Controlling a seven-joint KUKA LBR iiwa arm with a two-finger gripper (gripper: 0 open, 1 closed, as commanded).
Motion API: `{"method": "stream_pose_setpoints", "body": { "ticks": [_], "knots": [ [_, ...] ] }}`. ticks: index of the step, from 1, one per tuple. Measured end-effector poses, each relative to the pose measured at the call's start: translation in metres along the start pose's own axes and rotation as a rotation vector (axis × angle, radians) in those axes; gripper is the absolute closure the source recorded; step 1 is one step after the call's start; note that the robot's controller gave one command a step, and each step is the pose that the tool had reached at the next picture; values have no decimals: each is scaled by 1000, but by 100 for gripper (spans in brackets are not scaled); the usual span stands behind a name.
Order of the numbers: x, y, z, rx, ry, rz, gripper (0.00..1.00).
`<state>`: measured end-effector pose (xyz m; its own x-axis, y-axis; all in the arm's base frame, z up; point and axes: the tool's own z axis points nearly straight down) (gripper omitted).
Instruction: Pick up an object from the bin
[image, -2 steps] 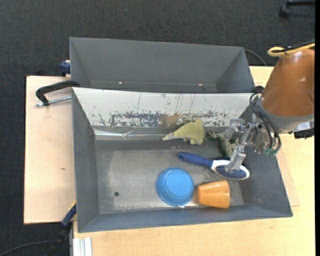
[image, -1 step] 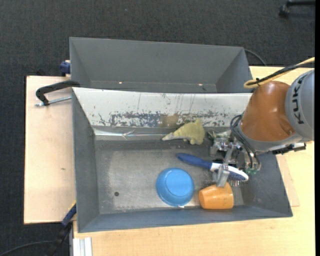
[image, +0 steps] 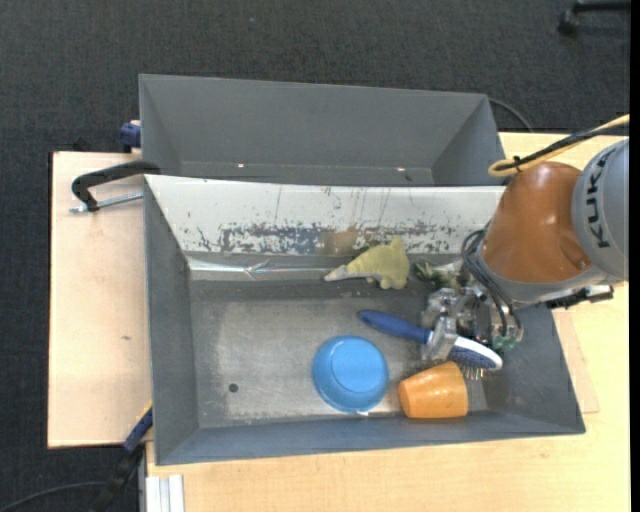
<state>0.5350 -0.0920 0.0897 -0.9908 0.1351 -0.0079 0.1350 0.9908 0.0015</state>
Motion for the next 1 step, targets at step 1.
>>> {"method": "stream_pose_setpoints", "body": {
  "ticks": [1],
  "knots": [
    [-4,13,-112,1,-6,-19,100]
  ]
}}
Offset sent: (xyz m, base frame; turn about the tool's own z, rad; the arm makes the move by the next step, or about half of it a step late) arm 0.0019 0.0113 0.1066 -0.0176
